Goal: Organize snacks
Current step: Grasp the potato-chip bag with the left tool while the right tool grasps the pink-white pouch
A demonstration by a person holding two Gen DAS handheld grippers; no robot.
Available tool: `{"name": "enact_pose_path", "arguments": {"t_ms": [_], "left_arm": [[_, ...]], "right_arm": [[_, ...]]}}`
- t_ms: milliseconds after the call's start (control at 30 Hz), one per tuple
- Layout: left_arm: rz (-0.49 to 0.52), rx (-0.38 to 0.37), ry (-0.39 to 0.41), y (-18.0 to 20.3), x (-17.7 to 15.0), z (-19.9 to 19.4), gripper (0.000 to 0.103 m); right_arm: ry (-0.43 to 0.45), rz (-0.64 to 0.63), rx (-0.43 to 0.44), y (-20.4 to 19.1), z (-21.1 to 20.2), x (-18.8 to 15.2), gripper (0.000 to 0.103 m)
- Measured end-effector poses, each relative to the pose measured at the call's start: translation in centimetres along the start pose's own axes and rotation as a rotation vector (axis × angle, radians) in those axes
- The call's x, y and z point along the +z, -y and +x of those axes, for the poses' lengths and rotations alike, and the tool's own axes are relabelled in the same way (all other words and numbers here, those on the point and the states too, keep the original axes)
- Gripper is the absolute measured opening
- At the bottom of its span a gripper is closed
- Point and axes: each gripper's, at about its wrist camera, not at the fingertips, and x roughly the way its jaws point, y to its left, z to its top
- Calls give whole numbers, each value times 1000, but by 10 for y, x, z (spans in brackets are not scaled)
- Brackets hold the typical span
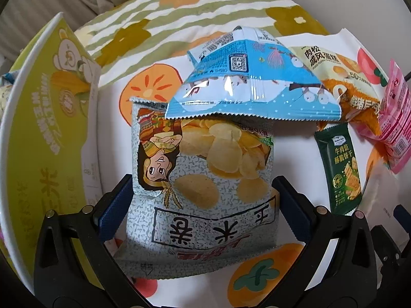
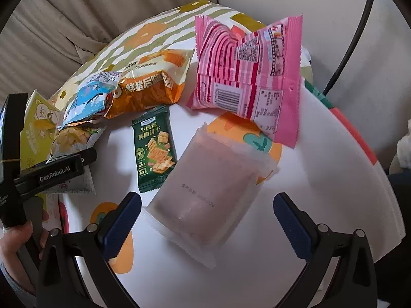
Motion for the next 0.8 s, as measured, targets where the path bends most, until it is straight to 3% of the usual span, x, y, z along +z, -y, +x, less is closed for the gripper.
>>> {"name": "enact_pose_path", "arguments": {"t_ms": [67,133,433,800], "left_arm": [[0,-12,-17,-2,-1,6,102],[1,-24,-31,-3,-3,10,92],[75,-63,-13,5,-3,5,73],[120,-154,-48,15,-24,-9,66]], "right_arm": [[2,8,0,-2,2,-1,102],[5,18,0,-3,2,-2,102],[7,57,-13,-7,7,-7,102],[45,85,-69,-11,8,-10,102]]}}
